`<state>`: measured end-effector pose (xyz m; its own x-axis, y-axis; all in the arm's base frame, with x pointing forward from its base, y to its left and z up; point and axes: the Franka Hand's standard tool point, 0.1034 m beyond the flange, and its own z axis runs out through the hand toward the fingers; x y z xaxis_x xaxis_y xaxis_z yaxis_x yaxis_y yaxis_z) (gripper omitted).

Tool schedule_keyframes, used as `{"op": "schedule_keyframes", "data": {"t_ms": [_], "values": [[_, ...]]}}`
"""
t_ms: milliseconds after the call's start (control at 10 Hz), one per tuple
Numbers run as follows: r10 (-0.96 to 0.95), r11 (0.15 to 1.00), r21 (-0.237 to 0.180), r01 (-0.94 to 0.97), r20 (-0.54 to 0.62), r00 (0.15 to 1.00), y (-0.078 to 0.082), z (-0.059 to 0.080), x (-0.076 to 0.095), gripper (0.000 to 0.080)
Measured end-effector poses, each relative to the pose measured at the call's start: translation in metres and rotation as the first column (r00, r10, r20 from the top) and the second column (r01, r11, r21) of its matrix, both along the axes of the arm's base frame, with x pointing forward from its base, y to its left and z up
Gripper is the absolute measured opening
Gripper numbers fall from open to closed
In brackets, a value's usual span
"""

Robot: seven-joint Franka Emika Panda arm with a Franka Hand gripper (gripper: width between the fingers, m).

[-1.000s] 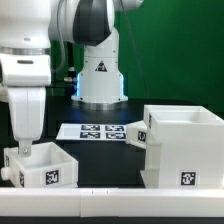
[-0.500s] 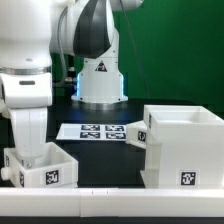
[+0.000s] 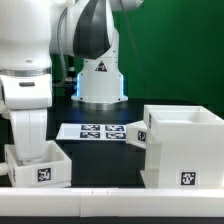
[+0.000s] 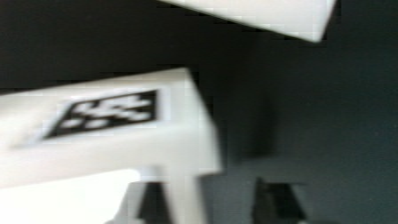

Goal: Assemble drawer

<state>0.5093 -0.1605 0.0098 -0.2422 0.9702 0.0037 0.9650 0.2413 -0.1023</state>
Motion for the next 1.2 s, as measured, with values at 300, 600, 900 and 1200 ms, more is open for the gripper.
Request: {"op": "schedule_keyframes", "data": {"t_ms": [300,600,900,1200], "values": [[-0.031,1.000,-0.002,0.031,0.005,1.000,0.002,0.001,0.000,0.0039],[-0.253,0.968,-0.012,0.253,-0.015,0.967,0.051,0.007,-0.004,0.0038],[-0.301,0.954,0.009,0.301,0.002,0.954,0.107,0.016,0.007,0.0037],[-0.309,0.951,0.000,0.309,-0.031,0.951,0.102,0.013,0.007,0.0037]]}}
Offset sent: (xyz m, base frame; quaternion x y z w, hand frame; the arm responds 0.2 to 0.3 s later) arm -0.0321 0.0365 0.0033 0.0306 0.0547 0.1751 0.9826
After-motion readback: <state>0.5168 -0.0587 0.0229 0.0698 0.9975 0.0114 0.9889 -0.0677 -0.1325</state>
